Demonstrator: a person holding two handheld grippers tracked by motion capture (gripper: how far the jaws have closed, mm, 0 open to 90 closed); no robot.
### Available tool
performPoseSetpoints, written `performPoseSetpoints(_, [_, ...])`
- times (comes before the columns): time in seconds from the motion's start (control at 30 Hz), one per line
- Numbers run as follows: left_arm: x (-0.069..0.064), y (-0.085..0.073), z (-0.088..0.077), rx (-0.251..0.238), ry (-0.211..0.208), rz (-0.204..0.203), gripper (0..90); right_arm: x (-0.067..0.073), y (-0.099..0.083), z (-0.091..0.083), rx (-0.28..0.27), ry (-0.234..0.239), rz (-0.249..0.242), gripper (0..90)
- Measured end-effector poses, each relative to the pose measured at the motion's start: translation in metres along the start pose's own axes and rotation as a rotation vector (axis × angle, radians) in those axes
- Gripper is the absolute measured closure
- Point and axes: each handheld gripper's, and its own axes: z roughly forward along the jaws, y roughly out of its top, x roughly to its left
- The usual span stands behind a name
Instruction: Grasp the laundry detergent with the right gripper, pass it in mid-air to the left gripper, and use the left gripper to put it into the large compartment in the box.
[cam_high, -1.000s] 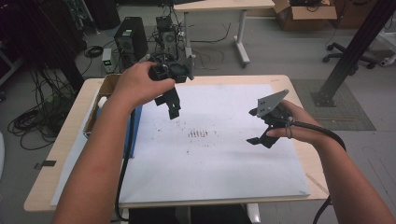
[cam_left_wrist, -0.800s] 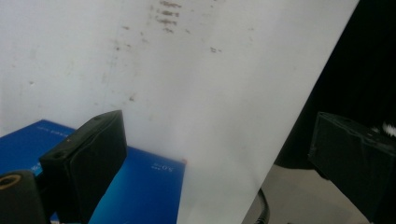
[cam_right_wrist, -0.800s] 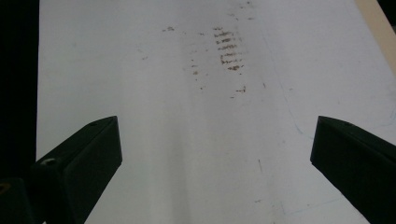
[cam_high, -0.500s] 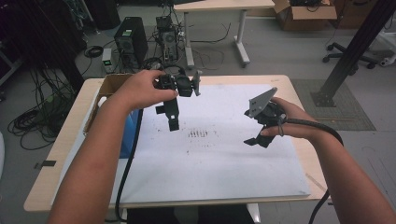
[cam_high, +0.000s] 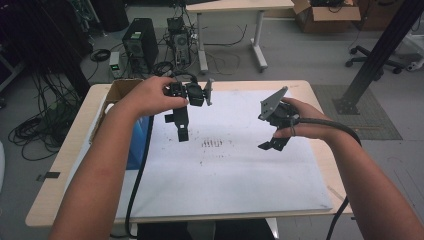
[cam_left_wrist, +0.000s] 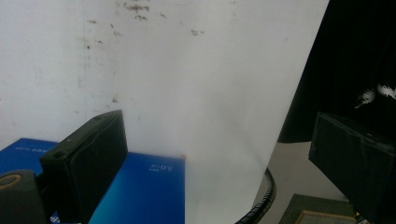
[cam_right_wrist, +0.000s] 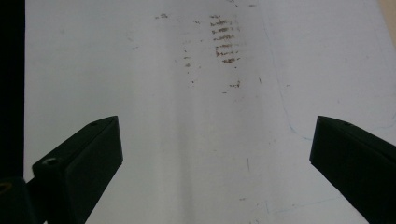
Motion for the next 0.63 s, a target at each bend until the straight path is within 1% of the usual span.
performPoseSetpoints(0.37, [0.0017, -0.0021, 0.0017, -0.007, -0.006, 0.000, 4.9, -0.0005, 0.0019, 0.0026, 0.007, 0.001, 0.001, 2.5])
performPoseSetpoints(0.47, [0.0025, -0.0036, 0.0016, -0.011, -0.003, -0.006, 4.9, -0.0005, 0.0030, 0.0035, 0.008, 0.002, -0.001, 2.5])
performPoseSetpoints(0.53, [0.0031, -0.0052, 0.0016, -0.021, -0.008, -0.009, 4.9, -0.0004, 0.0044, 0.0040, 0.006, -0.004, 0.002, 2.5])
performPoseSetpoints(0.63, [0.0041, -0.0067, 0.0030, -0.024, -0.012, -0.019, 4.9, -0.0004, 0.0062, 0.0052, 0.001, 0.001, -0.002, 2.5])
